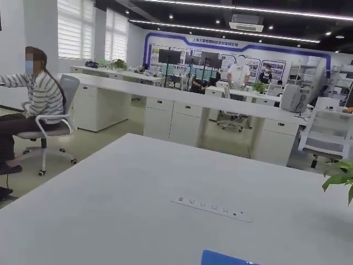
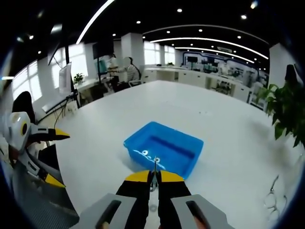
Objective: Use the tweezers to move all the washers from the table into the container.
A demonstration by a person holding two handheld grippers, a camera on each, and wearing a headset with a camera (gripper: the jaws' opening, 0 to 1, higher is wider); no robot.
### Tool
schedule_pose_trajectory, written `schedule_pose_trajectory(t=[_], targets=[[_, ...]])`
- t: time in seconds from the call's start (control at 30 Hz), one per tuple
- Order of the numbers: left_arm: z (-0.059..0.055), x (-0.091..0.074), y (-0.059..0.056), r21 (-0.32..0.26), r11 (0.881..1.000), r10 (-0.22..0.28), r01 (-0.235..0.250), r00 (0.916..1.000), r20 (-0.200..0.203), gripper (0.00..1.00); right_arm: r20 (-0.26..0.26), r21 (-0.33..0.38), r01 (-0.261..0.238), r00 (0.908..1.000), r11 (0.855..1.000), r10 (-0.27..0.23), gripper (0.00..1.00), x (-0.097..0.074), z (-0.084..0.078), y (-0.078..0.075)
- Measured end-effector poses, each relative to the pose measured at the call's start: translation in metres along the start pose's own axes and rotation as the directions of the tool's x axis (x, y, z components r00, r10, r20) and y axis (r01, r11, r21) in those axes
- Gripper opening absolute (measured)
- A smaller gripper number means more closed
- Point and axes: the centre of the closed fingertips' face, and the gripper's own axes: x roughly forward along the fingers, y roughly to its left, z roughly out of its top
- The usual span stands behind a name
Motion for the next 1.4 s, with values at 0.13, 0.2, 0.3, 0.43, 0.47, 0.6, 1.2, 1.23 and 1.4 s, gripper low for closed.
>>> schedule_pose_trajectory(t=[0.13, 0.2, 0.3, 0.43, 0.47, 0.6, 1.2, 1.23, 1.4], targets=[[0.000, 0.000, 0.001, 0.002, 1.000, 0.005, -0.005, 1.0000, -0.001, 0.88, -0.007, 0.004, -0.003, 1.0000, 1.000, 0.003, 0.01, 0.001, 0.006, -0.001], [0.000, 0.000, 0.000, 0.004, 1.000, 0.004, -0.004, 1.0000, -0.002, 0.88, -0.005, 0.014, -0.006, 1.0000, 1.000, 0.006, 0.01, 0.001, 0.008, -0.001], [0.000, -0.001, 0.000, 0.011, 1.000, 0.007, -0.007, 1.0000, -0.001, 0.88, -0.001, 0.010, -0.006, 1.0000, 1.000, 0.006, 0.01, 0.001, 0.011, -0.002], [0.001, -0.001, 0.001, 0.005, 1.000, 0.008, -0.008, 1.0000, 0.000, 0.88, 0.003, 0.002, -0.010, 0.9999, 1.000, 0.010, 0.01, 0.001, 0.016, -0.004], [0.000, -0.001, 0.001, 0.005, 1.000, 0.009, -0.009, 1.0000, -0.001, 0.88, 0.005, 0.000, -0.010, 0.9999, 1.000, 0.010, 0.01, 0.001, 0.017, -0.005], [0.000, -0.001, 0.001, 0.007, 1.000, 0.014, -0.014, 0.9999, -0.002, 0.88, 0.009, -0.013, -0.007, 0.9999, 1.000, 0.007, 0.01, 0.001, 0.022, -0.007], [-0.002, 0.000, 0.001, 0.010, 1.000, 0.014, -0.014, 0.9998, -0.012, 0.88, 0.026, -0.004, 0.002, 0.9997, 1.000, -0.002, 0.01, 0.016, 0.038, -0.016], [-0.002, 0.000, 0.001, 0.008, 1.000, 0.014, -0.014, 0.9998, -0.013, 0.88, 0.025, -0.005, 0.001, 0.9997, 1.000, -0.001, 0.01, 0.017, 0.038, -0.017], [-0.003, 0.000, 0.002, 0.003, 1.000, 0.015, -0.015, 0.9997, -0.017, 0.88, 0.016, -0.015, 0.001, 0.9999, 1.000, 0.000, 0.01, 0.024, 0.039, -0.018]])
